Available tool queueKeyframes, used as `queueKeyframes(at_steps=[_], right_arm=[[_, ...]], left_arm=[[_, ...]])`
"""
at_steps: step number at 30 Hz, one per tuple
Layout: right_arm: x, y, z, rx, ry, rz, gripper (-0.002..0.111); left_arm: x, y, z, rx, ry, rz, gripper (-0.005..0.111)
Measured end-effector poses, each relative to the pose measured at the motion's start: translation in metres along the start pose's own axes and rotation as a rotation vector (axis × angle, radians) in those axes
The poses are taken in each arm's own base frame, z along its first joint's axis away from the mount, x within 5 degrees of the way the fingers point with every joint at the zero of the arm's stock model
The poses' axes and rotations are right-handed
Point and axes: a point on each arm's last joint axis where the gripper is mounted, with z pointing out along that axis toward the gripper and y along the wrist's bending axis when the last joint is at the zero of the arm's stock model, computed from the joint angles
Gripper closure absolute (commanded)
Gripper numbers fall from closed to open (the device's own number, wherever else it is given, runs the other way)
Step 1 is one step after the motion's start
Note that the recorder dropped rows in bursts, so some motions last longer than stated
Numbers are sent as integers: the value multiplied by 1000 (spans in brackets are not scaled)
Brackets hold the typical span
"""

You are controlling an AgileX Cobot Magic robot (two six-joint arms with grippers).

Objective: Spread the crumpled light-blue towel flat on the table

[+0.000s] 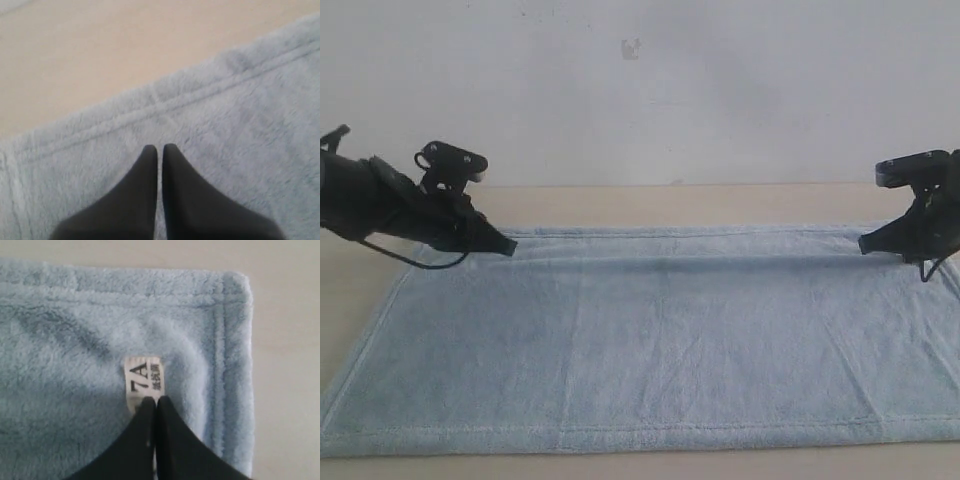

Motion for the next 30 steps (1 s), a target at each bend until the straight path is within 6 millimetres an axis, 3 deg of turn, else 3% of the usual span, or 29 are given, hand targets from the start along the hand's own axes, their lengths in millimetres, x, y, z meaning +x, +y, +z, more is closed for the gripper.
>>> queueKeyframes(at_steps=[4, 6, 7, 10, 12, 15, 16, 20, 21, 23, 25, 30], right_arm=[[-15, -7, -37, 14, -32, 27, 108], [-27, -12, -68, 19, -68, 70, 108], [-33, -15, -99, 11, -67, 120, 108], [-28, -14, -129, -33, 36, 194, 108], [-14, -6, -141, -109, 184, 233, 108], [6, 6, -153, -211, 241, 268, 108], [18, 15, -166, -284, 214, 299, 108], [59, 38, -212, -447, -17, 353, 108], [72, 44, -222, -441, -91, 341, 108], [101, 54, -242, -386, -245, 312, 108], [128, 61, -277, -345, -460, 309, 108], [162, 59, -348, -344, -837, 179, 108]], left_arm=[[-36, 2, -39, 37, -79, 14, 103], [-55, 4, -67, 41, -139, -26, 103], [-70, 5, -100, 55, -190, -114, 103], [-72, 2, -143, 76, -229, -264, 103], [-49, -6, -169, 93, -192, -377, 103], [-6, -19, -189, 100, -99, -397, 103], [25, -27, -207, 85, -53, -334, 103], [88, -40, -247, 39, -4, -205, 103], [96, -43, -256, 34, -20, -233, 103], [93, -42, -285, 9, -140, -302, 103], [89, -40, -319, -39, -317, -323, 103], [99, -41, -366, -117, -668, -352, 103]])
